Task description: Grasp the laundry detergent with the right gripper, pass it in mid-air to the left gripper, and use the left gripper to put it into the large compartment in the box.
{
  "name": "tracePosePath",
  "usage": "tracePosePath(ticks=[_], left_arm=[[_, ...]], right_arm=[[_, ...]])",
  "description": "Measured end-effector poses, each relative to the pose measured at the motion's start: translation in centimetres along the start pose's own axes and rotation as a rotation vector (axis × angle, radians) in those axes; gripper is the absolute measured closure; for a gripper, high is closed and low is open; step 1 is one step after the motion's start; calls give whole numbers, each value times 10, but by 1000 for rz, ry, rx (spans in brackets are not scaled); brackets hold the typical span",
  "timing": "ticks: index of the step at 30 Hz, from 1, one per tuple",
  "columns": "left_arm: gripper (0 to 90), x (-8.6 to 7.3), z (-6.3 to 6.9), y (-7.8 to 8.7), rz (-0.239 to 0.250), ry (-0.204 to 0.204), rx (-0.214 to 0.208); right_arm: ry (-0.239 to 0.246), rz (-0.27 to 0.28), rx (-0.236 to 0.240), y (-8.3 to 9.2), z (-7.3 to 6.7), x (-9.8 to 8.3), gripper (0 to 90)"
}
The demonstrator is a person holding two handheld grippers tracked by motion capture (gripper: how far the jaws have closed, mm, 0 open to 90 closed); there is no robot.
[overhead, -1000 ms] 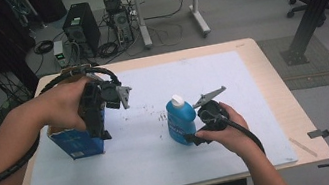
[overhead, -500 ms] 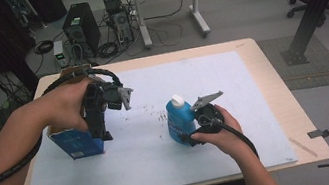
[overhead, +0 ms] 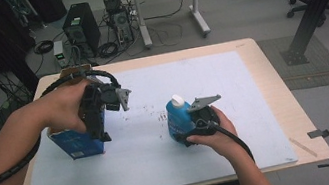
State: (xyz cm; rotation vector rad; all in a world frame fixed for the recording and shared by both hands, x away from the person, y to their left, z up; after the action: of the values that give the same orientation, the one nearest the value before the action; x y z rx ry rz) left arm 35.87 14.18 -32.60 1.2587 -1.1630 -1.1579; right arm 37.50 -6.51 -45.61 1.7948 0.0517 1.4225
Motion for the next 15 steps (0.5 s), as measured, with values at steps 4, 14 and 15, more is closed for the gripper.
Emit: tracePosePath(ticks=[4, 14, 15], left_arm=[[2, -2, 0, -1, 3, 4, 1], [2, -2, 0, 0, 7, 3, 4], [2, -2, 0, 0, 6, 3, 3]], right_arm=[[1, 22, -19, -1, 1, 1, 20], [6, 75, -61, -2, 2, 1, 74], [8, 82, -67, -1, 2, 1, 91]])
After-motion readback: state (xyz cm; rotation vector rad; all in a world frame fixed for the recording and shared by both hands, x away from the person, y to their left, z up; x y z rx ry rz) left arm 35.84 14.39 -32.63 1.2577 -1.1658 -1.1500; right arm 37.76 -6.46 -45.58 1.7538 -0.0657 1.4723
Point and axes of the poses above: each handheld gripper's, and its own axes: y roughly backward along the jaws, x roughly out of its top, z roughly to its right, the point moved 9 cm from there along -y, roughly forward along the jaws, and after that the axes turned 9 degrees about y, right-handed, at the moved point
